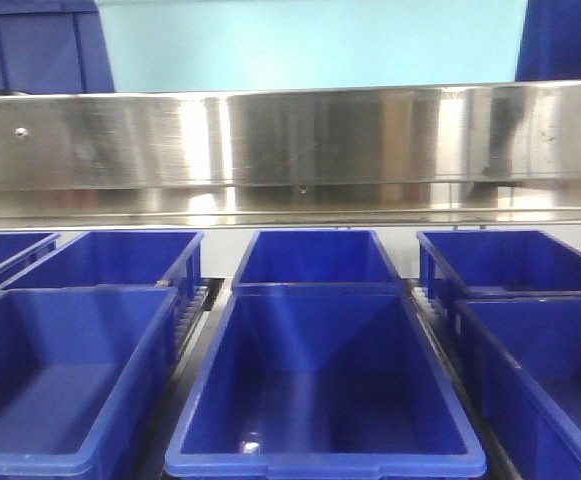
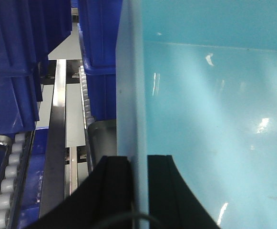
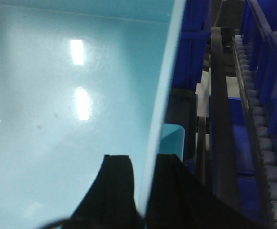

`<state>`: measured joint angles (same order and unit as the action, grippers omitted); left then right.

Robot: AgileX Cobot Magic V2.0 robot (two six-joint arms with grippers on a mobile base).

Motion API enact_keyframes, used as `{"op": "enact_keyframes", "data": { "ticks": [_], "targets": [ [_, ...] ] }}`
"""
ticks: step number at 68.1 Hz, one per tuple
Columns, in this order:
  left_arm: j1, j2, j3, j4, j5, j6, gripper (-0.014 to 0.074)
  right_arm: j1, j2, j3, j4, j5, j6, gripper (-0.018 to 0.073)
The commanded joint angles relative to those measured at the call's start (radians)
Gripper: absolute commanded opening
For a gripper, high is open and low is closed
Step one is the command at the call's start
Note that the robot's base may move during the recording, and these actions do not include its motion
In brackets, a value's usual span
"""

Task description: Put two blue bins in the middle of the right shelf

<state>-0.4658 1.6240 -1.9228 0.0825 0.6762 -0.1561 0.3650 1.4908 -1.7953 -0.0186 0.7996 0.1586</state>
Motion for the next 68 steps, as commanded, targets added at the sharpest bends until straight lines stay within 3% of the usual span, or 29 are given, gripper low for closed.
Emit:
{"op": "enact_keyframes", "data": {
  "ticks": [1,68],
  "targets": [
    [-0.018,-0.012,-0.013,-0.095,-0.046,-0.011,-0.0111,0.017,-0.012,-0.010,0.074,-0.091,-0.017,-0.0151],
    [-0.018,-0.012,-0.013,-0.095,-0.046,-0.011,-0.0111,0.017,-0.012,-0.010,0.074,-0.091,-0.017,-0.0151]
  ]
}}
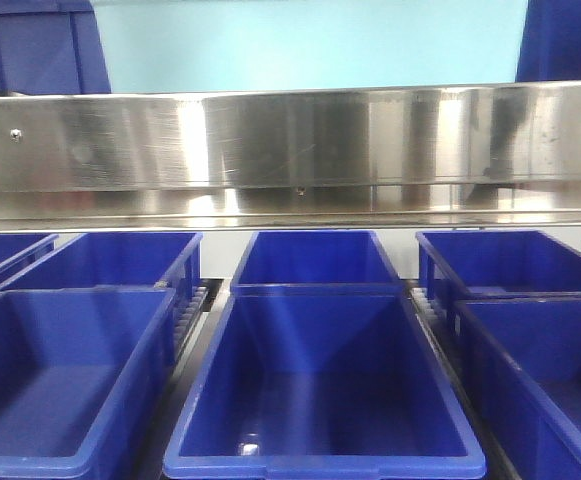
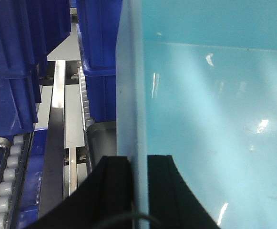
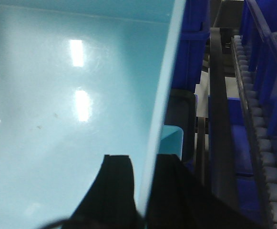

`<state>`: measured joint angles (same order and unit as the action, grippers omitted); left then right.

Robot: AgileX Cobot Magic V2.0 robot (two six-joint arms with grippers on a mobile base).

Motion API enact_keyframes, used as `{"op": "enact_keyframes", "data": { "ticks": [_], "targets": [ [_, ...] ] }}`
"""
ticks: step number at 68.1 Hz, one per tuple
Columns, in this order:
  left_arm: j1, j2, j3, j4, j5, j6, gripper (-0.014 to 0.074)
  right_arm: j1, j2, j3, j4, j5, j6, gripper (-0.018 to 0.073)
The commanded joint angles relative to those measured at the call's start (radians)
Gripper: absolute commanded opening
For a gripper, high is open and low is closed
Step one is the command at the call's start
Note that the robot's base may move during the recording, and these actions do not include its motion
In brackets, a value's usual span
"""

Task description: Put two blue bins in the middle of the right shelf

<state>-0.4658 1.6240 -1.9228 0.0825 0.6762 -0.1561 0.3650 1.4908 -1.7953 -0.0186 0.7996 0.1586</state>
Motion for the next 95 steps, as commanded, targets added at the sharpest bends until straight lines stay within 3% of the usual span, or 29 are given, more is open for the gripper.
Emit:
{"op": "enact_keyframes", "data": {
  "ticks": [1,37,70,95],
  "targets": [
    [-0.018,-0.012,-0.013,-0.095,-0.046,-0.011,-0.0111,0.017,-0.012,-0.010,0.074,-0.091,-0.017,-0.0151],
    [-0.018,-0.012,-0.013,-0.095,-0.052,-0.011,-0.0111,0.017,-0.012,-0.010,0.110,-0.108,-0.017,-0.0151],
    [-0.018,0.081,-0.013,-0.152,0.084,-0.011,-0.0111,-0.063,0.093,-0.077,0.093,-0.103,-0.068,-0.0151],
    [-0.016,0.088,-0.013,-0.068,0.165,-0.011,-0.0111,-0.063,0.158,-0.080,0.134,-0.019,-0.068,-0.0151]
  ]
}}
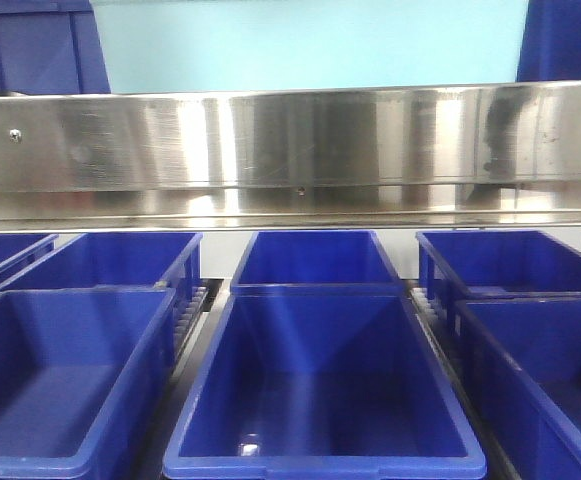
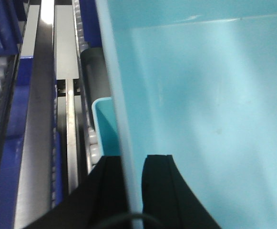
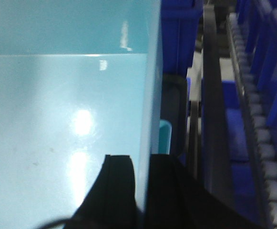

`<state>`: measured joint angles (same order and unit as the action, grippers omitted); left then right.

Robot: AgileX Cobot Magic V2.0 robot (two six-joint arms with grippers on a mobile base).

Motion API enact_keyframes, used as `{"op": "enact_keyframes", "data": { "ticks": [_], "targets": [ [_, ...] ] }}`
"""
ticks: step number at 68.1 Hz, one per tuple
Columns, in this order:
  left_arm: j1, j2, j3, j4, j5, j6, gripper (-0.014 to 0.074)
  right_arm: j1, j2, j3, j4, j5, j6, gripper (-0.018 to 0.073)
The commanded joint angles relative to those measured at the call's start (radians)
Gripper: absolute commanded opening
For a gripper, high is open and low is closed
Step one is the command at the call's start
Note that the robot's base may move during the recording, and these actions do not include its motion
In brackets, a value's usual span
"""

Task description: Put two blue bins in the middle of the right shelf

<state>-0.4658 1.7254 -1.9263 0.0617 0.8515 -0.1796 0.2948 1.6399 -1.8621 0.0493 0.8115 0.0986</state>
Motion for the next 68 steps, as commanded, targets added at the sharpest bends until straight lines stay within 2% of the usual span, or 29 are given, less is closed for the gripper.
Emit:
{"op": "enact_keyframes", "data": {
  "ticks": [1,22,30,33,38,39,42,47,49,59,68],
  "targets": [
    [-0.016,-0.014,-0.010,-0.043,-0.005,0.012,-0.0111,0.007,0.009,-0.013,0.066,-0.026,-0.008,-0.0151],
    [-0.016,0.013,-0.010,-0.028,0.083,0.012,-0.0106,0.005,0.016,-0.013,0.066,0.063,-0.008,-0.0151],
    [-0.016,0.024,-0.010,-0.028,0.108,0.012,-0.0023,0.004,0.022,-0.013,0.057,0.094,-0.008,-0.0139],
    [-0.016,0.024,-0.010,-0.028,0.109,0.012,0.0039,0.004,0.022,-0.013,0.055,0.105,-0.008,-0.0094],
    [-0.016,0.024,-0.010,-0.028,0.109,0.012,0.0203,0.004,0.022,-0.013,0.055,0.124,-0.008,0.0074],
    [-0.016,0.024,-0.010,-0.028,0.111,0.012,0.0221,0.004,0.022,-0.013,0.055,0.129,-0.008,0.0115],
    [-0.016,0.022,-0.010,-0.028,0.111,0.012,0.0373,0.004,0.022,-0.013,0.055,0.137,-0.008,0.0272],
    [-0.016,0.016,-0.010,-0.028,0.111,0.012,0.0577,0.004,0.022,-0.013,0.052,0.151,-0.008,0.0508],
    [-0.016,0.011,-0.010,-0.028,0.111,0.012,0.0630,0.004,0.022,-0.013,0.052,0.156,-0.008,0.0584],
    [-0.016,-0.027,-0.010,0.009,0.137,0.012,0.0521,0.004,-0.008,-0.013,0.051,0.182,-0.008,0.0568],
    [-0.015,-0.070,-0.010,0.063,0.214,0.012,0.0519,0.004,-0.044,-0.013,0.034,0.202,-0.008,0.0568]
  ]
}}
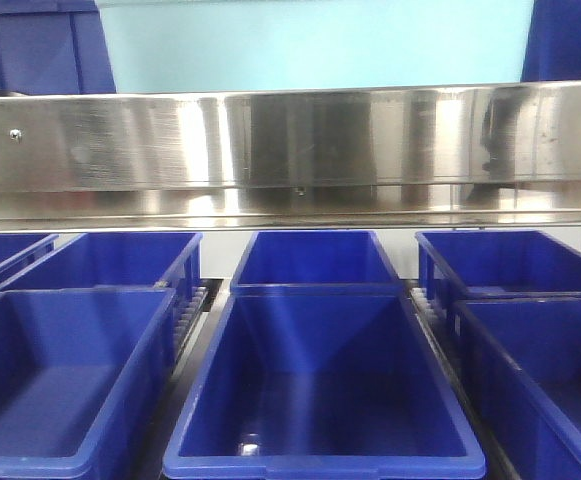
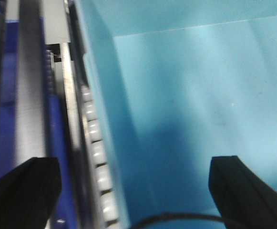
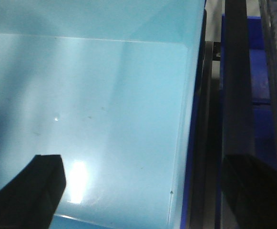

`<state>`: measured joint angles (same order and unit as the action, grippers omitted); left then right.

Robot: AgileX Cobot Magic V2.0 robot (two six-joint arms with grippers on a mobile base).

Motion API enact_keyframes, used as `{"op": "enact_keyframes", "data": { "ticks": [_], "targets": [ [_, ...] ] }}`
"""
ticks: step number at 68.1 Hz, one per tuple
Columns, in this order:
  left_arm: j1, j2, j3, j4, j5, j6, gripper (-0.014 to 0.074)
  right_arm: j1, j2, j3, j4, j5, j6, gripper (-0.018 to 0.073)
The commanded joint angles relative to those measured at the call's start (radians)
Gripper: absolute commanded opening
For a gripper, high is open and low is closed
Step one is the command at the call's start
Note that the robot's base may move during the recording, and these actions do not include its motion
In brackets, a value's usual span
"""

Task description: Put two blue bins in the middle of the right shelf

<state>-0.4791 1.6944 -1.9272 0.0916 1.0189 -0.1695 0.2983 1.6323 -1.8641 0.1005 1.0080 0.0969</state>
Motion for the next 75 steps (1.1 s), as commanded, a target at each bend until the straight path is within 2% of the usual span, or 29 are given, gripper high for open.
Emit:
{"op": "enact_keyframes", "data": {
  "ticks": [1,9,16,32,42,59,64,68,72,75],
  "targets": [
    [-0.001,-0.042,-0.009,0.039,0.056,0.002,0.0519,0.000,-0.038,-0.011,-0.019,0.010,-0.007,0.0568],
    [0.021,-0.043,-0.007,0.039,0.119,0.002,0.0519,0.000,-0.044,-0.011,-0.048,0.078,-0.007,0.0568],
    [0.028,-0.043,0.021,0.000,0.099,0.002,0.0519,0.000,-0.038,0.008,-0.072,0.105,-0.007,0.0568],
    [0.028,-0.019,0.139,-0.074,-0.019,0.002,0.0519,0.000,-0.015,0.127,-0.080,-0.023,0.010,0.0568],
    [0.028,0.027,0.148,-0.110,-0.071,0.002,0.0519,0.000,0.047,0.135,-0.060,-0.044,0.010,0.0568],
    [0.028,0.096,0.148,-0.106,-0.053,0.002,0.0501,0.000,0.136,0.135,-0.027,-0.054,0.010,0.0566],
    [0.028,0.106,0.148,-0.106,-0.035,0.002,0.0442,0.000,0.142,0.135,-0.027,-0.049,0.010,0.0517],
    [0.028,0.106,0.148,-0.106,-0.027,0.002,0.0347,0.000,0.142,0.135,-0.027,-0.046,0.010,0.0428],
    [0.028,0.106,0.148,-0.106,-0.021,0.002,0.0218,0.000,0.140,0.135,-0.027,-0.046,0.010,0.0291],
    [0.028,0.106,0.147,-0.106,-0.019,0.002,0.0111,0.000,0.140,0.132,-0.027,-0.044,0.010,0.0144]
  ]
}}
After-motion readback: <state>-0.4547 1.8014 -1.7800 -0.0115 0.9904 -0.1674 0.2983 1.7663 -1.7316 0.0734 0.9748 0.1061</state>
